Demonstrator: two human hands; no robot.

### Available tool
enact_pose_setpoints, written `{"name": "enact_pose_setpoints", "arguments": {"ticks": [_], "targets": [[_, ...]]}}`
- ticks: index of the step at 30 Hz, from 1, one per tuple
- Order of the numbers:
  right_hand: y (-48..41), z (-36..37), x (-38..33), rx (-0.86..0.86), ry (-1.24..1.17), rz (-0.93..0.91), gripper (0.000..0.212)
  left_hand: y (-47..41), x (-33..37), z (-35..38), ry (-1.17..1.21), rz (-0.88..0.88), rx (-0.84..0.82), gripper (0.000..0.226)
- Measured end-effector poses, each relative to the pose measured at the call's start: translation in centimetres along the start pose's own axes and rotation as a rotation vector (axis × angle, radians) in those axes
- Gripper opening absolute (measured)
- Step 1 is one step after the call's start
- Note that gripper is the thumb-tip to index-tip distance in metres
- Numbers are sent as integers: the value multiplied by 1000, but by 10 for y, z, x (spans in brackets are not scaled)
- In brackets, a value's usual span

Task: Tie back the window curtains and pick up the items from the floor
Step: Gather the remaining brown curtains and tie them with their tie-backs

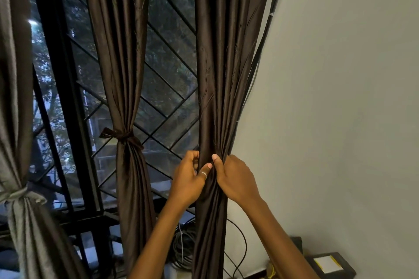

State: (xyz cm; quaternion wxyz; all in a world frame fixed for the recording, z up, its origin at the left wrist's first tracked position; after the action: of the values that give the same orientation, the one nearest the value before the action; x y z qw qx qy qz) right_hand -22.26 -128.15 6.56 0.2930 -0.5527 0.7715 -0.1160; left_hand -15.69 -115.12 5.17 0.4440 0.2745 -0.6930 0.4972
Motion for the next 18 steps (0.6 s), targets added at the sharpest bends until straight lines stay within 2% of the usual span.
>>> {"name": "enact_pose_setpoints", "arguments": {"ticks": [6, 11, 15, 18], "targets": [[1, 1, 4, -33, -152, 29, 49, 4, 2, -1, 24, -3, -7, 17], [2, 8, 7, -143, -532, 87, 38, 9, 6, -3, 99, -21, -29, 18], [3, 15, 12, -239, -762, 165, 39, 9, 3, -5, 161, -33, -66, 14], [7, 12, 9, -276, -918, 174, 30, 7, 4, -6, 139, -13, -114, 13]]}}
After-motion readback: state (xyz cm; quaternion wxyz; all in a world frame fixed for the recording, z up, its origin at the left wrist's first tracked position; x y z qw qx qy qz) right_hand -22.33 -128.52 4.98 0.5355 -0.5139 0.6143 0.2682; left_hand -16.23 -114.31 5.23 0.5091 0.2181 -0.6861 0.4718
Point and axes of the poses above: each hand's wrist, its own y-axis away from the middle knuckle, its own z-axis out of the palm, x = y × z, the point moved 9 cm from there along -y, towards the middle knuckle, and after that the axes turned 9 degrees about y, right-handed, at the moved point
